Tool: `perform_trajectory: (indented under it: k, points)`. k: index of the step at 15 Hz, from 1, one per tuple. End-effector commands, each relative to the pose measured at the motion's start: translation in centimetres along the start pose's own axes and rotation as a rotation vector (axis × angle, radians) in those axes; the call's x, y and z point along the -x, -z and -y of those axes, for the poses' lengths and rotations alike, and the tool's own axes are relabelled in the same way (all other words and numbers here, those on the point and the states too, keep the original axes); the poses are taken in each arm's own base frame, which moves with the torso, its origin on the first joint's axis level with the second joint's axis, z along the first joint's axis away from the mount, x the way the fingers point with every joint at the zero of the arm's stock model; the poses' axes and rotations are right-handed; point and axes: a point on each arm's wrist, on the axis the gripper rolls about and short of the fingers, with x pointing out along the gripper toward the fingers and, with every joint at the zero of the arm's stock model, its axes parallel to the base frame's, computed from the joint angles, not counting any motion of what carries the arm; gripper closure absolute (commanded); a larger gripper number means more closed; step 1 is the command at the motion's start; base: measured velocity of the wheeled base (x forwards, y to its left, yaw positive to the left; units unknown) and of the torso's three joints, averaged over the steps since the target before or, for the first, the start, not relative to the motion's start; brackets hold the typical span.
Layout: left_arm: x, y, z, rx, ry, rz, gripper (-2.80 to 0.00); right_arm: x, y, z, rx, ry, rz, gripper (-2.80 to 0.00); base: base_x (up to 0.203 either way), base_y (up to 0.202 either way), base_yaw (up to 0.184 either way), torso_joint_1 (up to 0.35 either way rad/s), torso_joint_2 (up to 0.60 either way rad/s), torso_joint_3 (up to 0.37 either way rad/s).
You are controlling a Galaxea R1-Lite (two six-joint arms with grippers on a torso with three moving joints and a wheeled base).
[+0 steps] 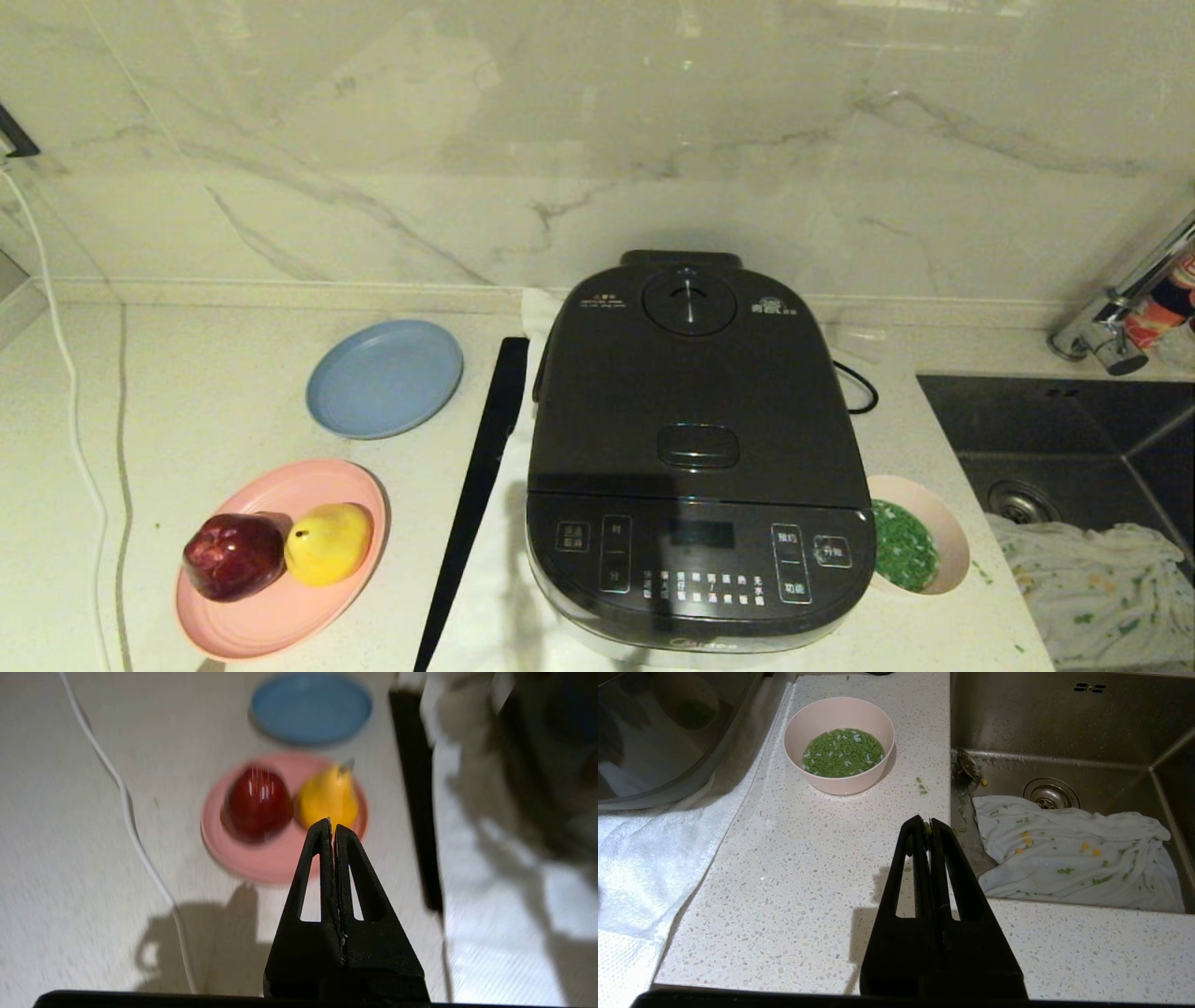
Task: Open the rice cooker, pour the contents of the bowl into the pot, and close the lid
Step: Open the rice cooker
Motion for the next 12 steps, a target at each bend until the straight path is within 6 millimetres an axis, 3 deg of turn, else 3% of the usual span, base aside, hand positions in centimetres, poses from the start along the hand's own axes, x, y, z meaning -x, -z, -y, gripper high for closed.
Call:
perform_trajectory:
  k: [1, 3, 6, 9, 12]
  points:
    - [1.1, -4.0, -0.1, -0.002, 0.018, 0.105, 0.00, 0.0, 0.0, 0.0, 0.000, 0.000, -0.002, 0.00, 0.000, 0.000, 0.000, 0.000, 0.00, 0.000]
    - [0.5, -7.4, -0.1, 0.000, 0.062, 0.093, 0.00, 0.0, 0.0, 0.0, 0.000, 0.000, -0.002, 0.00, 0.000, 0.000, 0.000, 0.000, 0.00, 0.000]
    - [-3.0, -13.2, -0.1, 0.086, 0.135, 0.014, 0.00, 0.0, 0.0, 0.0, 0.000, 0.000, -0.002, 0.00, 0.000, 0.000, 0.000, 0.000, 0.00, 0.000]
    - [-9.3, -18.9, 0.1, 0.242, 0.249, -0.084, 0.00, 0.0, 0.0, 0.0, 0.000, 0.000, -0.002, 0.00, 0.000, 0.000, 0.000, 0.000, 0.00, 0.000]
    - [-17.0, -21.3, 1.6, 0.359, 0.402, -0.230, 0.00, 0.0, 0.0, 0.0, 0.000, 0.000, -0.002, 0.00, 0.000, 0.000, 0.000, 0.000, 0.00, 0.000]
